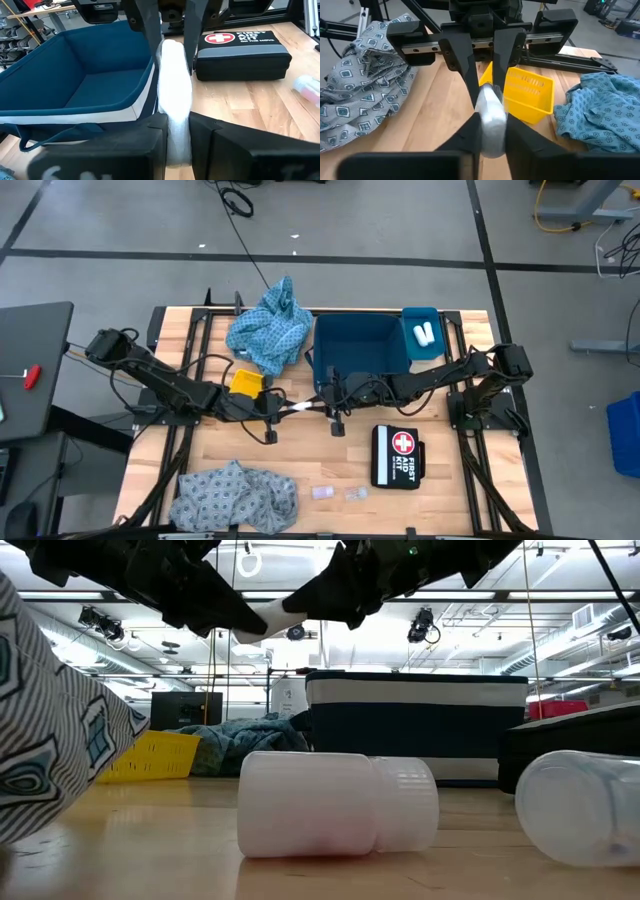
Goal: Pick & place medical supplies in basket/bin
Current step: Put the white rolled gauze into the blue bin
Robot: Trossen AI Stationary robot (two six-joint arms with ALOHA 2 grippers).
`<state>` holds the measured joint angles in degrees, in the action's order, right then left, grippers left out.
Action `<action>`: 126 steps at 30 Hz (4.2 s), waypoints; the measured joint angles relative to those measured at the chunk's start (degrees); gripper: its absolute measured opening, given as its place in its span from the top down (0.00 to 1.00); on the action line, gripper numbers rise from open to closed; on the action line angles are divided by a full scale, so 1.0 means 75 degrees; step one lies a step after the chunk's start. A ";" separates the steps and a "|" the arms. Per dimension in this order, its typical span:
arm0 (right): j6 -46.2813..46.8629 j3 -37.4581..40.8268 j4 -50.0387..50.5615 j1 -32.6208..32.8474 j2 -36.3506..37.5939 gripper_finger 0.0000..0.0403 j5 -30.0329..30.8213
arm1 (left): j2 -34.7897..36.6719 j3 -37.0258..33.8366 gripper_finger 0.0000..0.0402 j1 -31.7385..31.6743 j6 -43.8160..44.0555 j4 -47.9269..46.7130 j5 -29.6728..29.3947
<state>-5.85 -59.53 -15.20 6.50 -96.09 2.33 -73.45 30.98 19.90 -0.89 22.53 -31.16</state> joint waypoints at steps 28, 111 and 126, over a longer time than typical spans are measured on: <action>0.0036 0.0000 0.0187 0.0012 0.0000 0.93 -0.0047 | 0.0504 -0.0086 0.16 0.0367 -0.0405 0.0426 0.0648; -0.0348 0.6126 -0.5003 -0.3214 0.4187 0.93 0.9040 | 0.1562 -0.3529 0.17 0.0436 -0.0344 0.5422 -0.0308; 0.3301 0.6125 -0.1197 -0.3830 0.4185 0.93 0.8267 | 0.1562 -0.3529 0.17 0.0435 -0.0276 0.5423 -0.0306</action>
<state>18.91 -13.59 -24.18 -22.22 -64.71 64.33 -61.73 4.51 23.16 -2.96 63.20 -33.45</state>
